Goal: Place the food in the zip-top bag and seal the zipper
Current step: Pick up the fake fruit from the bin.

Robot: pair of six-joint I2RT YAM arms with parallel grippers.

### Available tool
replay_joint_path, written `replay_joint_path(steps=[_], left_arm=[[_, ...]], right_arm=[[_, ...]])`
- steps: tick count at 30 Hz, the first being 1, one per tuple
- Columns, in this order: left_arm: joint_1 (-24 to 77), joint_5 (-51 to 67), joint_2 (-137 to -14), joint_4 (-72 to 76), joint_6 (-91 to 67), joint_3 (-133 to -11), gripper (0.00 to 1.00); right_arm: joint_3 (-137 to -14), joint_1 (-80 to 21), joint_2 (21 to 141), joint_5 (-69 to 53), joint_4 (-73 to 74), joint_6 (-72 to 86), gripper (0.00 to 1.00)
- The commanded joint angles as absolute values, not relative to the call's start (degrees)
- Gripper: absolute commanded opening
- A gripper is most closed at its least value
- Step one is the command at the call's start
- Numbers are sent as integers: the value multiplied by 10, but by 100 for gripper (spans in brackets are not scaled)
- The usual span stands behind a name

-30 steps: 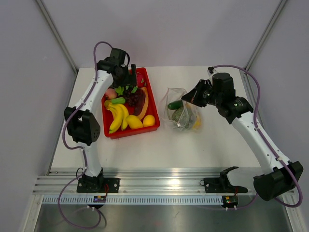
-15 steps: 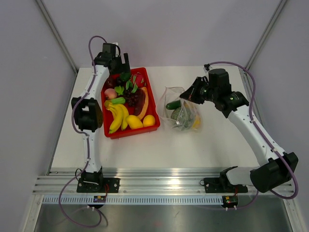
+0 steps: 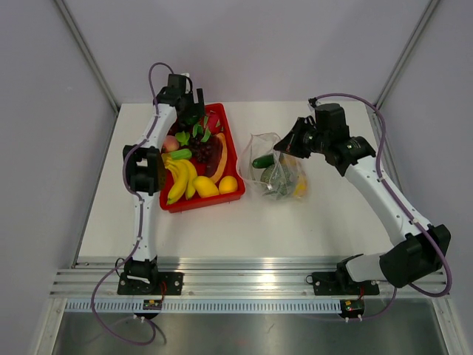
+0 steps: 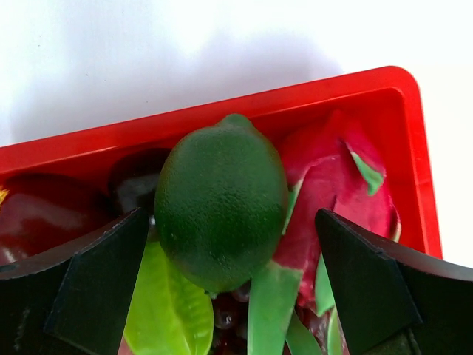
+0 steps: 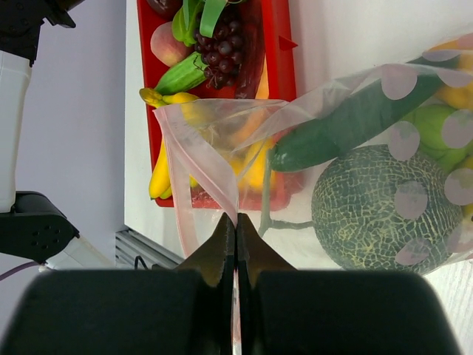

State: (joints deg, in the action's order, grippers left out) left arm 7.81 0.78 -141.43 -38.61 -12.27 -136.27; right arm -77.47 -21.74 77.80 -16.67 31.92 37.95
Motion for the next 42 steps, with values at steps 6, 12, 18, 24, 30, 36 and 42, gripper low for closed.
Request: replay_joint_path(steps=[6,12,18,24,30,36,42], left_arm=[[76,-7,-1433,-343,-126,-1395,88],[76,-4,-1419,-350,-123,-1385,56],[77,27,-1310,-293,-115,-1263,36],[78,59,-1198,-254,-120,-1151,30],[90,68,-1076,-246,-134,-1054,21],[147,83,-952,-277,-122,-976,21],[219,169,-833,-315,-117,-911,21]], right_arm=[[-799,-217,793,-167,308,367,0],[-799,-217,795,-166,308,367,0],[-797,-217,795,-169,303,369,0],[-791,-218,799,-170,298,369,0],[-782,-217,799,-171,290,367,0],[-784,-217,790,-166,294,359,0],[-780,-217,775,-156,308,350,0]])
